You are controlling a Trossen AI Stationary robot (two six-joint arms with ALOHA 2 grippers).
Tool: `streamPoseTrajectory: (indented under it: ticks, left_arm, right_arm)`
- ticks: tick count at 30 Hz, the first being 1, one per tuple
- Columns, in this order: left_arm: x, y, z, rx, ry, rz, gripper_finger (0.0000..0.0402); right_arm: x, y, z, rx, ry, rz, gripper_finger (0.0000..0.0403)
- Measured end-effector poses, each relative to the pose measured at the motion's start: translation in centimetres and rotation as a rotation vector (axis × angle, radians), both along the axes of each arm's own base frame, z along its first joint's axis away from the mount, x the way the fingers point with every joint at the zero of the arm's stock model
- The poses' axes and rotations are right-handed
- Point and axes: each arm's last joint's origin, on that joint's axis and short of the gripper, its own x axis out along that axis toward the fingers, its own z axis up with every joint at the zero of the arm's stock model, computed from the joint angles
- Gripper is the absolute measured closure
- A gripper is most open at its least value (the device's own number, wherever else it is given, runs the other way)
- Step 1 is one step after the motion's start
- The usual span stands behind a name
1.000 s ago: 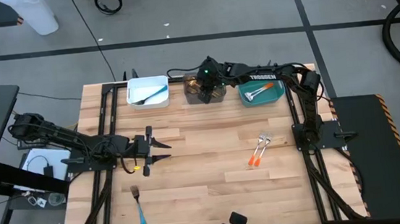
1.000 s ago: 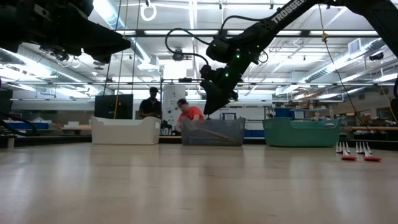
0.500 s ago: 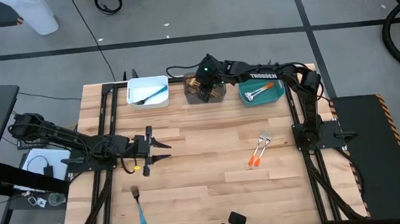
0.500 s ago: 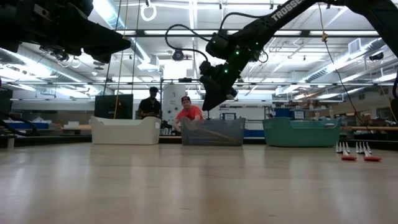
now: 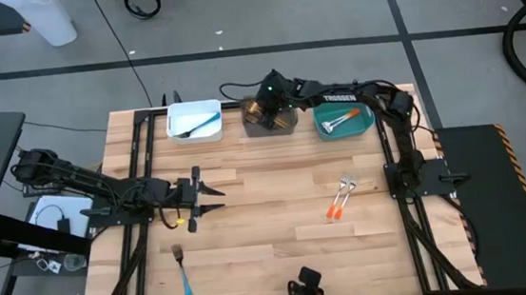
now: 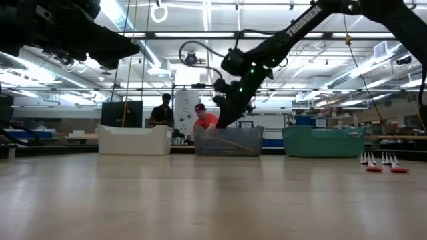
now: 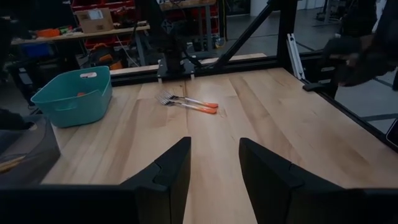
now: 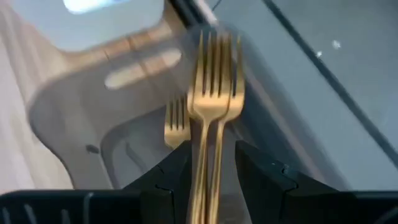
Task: Sort silverware by color (type)
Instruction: Put the top blue fork into the white bin
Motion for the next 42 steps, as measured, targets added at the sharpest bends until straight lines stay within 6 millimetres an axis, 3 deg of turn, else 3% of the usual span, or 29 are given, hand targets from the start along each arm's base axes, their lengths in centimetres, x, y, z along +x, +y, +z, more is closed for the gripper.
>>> streamPoseTrajectory:
  ticks: [6,11,19,24,29,35,42]
  left_arm:
    - [0.0,0.0,-0.1,-0.011,0.010,0.002,0.0258]
    - [0.0,0.0,-0.2,-0.008,0.017,0.002,0.0258]
    - [0.0,0.0,-0.2,-0.008,0.017,0.002,0.0258]
    - [0.0,0.0,-0.2,-0.007,0.023,0.002,0.0258]
    - [-0.1,0.0,-0.6,-0.010,0.063,0.004,0.0258]
    - [-0.3,0.1,-1.6,-0.129,0.183,0.038,0.0258]
    - [-0.6,0.1,-1.5,-0.180,0.506,0.103,0.0258]
  right_arm:
    - [0.2,-0.4,-2.5,0.026,0.059,-0.023,0.0270]
    - [0.3,-0.4,-2.9,0.042,0.054,-0.022,0.0270]
    - [0.4,0.0,-0.4,0.036,0.026,-0.019,0.0270]
    - [0.5,0.7,2.5,0.051,-0.002,-0.003,0.0270]
    - [1.6,3.3,3.2,0.117,-0.036,0.088,0.0270]
    - [3.3,8.3,2.8,0.155,0.021,0.202,0.0271]
    - [4.4,14.2,2.7,0.095,0.103,0.321,0.0275]
